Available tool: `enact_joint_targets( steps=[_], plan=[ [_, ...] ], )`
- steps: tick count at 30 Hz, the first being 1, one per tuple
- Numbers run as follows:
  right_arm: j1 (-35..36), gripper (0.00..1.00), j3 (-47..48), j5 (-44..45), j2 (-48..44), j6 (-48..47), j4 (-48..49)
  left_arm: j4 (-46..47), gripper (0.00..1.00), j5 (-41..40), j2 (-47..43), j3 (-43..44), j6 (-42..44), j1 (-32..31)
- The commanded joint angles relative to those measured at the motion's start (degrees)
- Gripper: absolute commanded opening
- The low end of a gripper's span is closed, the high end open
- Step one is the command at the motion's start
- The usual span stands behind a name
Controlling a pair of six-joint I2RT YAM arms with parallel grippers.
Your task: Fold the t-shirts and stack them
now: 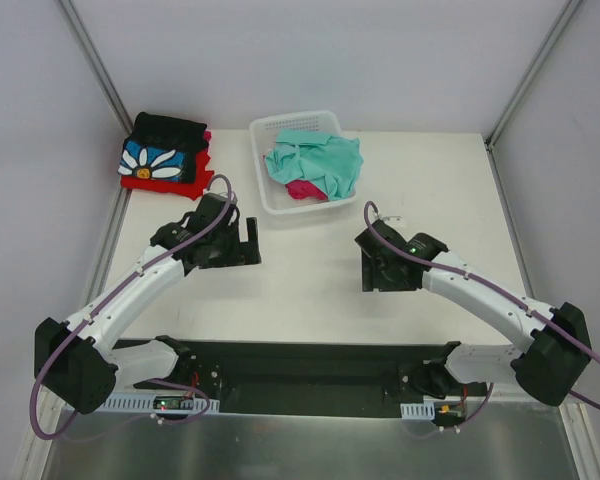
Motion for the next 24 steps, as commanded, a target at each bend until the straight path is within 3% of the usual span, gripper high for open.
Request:
enact_joint_targets(
  steps=[1,24],
  plan=[
    [0.36,0.68,0.33,0.71,-0.69,1.28,-0.54,-1.17,0.99,0.75,-1.53,0.08,-0.85,-0.58],
    [0.54,0.70,2.34,3.07,-0.69,-0.56,-1.42,-1.26,0.99,1.01,-1.35,-0.97,-1.55,-0.58]
  ],
)
